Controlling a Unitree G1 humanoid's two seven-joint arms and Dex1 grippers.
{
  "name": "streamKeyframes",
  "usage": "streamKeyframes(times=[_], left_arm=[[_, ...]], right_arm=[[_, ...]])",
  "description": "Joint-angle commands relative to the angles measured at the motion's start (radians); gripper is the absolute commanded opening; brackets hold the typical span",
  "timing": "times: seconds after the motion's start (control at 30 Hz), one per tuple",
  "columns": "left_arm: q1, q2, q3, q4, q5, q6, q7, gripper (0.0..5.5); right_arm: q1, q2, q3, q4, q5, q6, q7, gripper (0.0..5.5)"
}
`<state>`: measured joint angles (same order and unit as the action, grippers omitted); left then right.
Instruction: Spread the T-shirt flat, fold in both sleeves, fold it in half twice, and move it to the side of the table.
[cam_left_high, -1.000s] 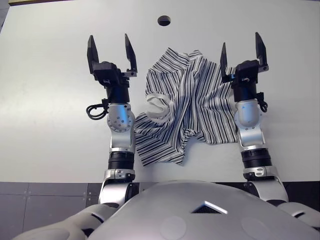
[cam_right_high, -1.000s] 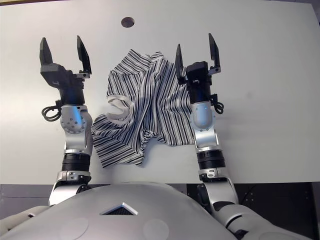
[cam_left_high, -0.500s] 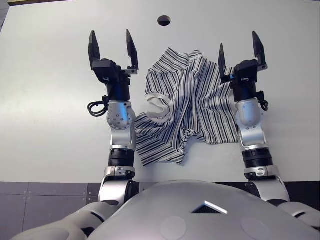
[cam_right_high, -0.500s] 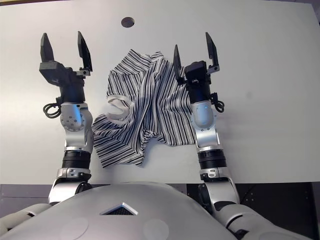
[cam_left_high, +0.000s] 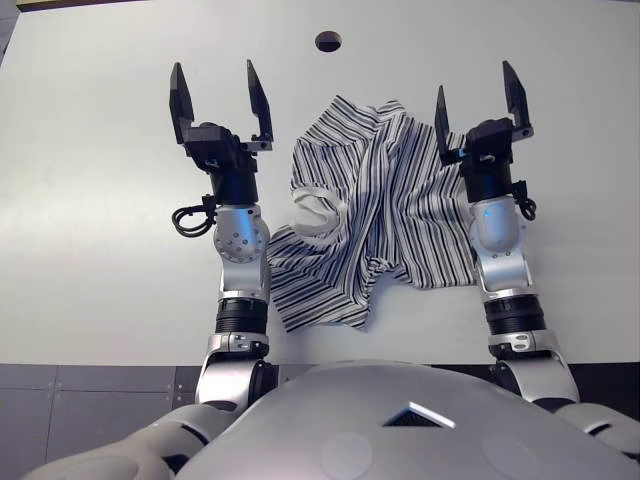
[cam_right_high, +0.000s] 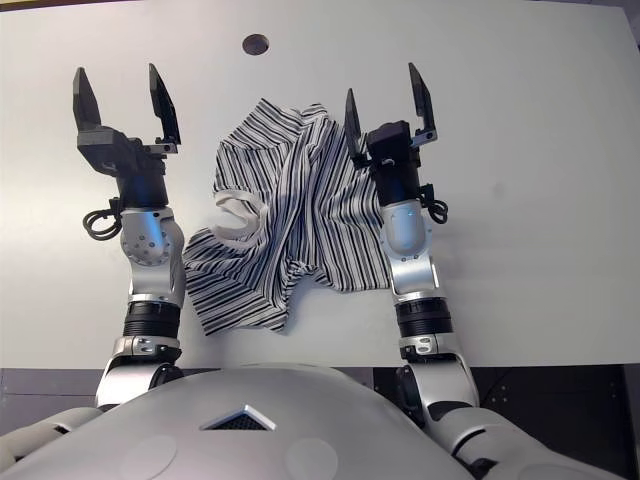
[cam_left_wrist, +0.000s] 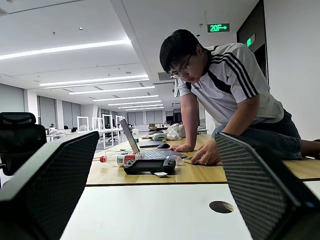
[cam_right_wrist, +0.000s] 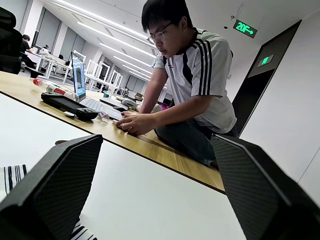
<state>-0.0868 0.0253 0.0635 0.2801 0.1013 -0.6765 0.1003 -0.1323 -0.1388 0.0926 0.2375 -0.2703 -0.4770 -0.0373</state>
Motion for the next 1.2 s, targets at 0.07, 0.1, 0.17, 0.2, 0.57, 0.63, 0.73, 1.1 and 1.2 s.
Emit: streamKeyframes(times=[0.07,0.1,0.17,0.2,0.57,0.63,0.73,1.1,1.2], left_arm=[[0.000,0.005,0.000,-0.010,-0.006,0.012,-0.001,4.32],[-0.005,0.006,0.007,-0.010,-0.011,0.012,0.002,4.32],[-0.017,0.006,0.028,0.003,-0.022,0.009,0.018,4.32],[-0.021,0.006,0.034,0.006,-0.024,0.008,0.023,4.32],[-0.074,0.011,0.048,0.047,-0.009,-0.002,0.032,4.32],[-0.077,0.009,0.041,0.045,-0.006,-0.002,0.029,4.32],[-0.077,0.009,0.038,0.034,-0.005,0.002,0.026,4.32],[-0.100,0.028,0.048,0.067,0.000,-0.015,0.030,4.32],[-0.115,0.054,0.043,0.098,0.016,-0.024,0.019,4.32]], right_arm=[[-0.062,-0.037,0.044,0.003,-0.047,0.029,0.054,4.02],[-0.093,-0.051,0.071,0.012,-0.078,0.031,0.077,4.02],[-0.217,-0.079,0.173,0.111,-0.166,0.039,0.174,4.02],[-0.290,-0.090,0.236,0.186,-0.215,0.035,0.237,4.02],[-0.697,-0.028,0.574,0.746,-0.456,-0.028,0.491,4.02],[-0.720,0.005,0.592,0.868,-0.471,-0.003,0.454,4.02],[-0.762,0.048,0.562,1.009,-0.440,0.080,0.369,4.02],[-0.662,-0.270,0.161,1.154,-0.151,0.462,0.076,4.02],[-0.659,-0.267,0.087,1.149,-0.103,0.479,0.041,4.02]])
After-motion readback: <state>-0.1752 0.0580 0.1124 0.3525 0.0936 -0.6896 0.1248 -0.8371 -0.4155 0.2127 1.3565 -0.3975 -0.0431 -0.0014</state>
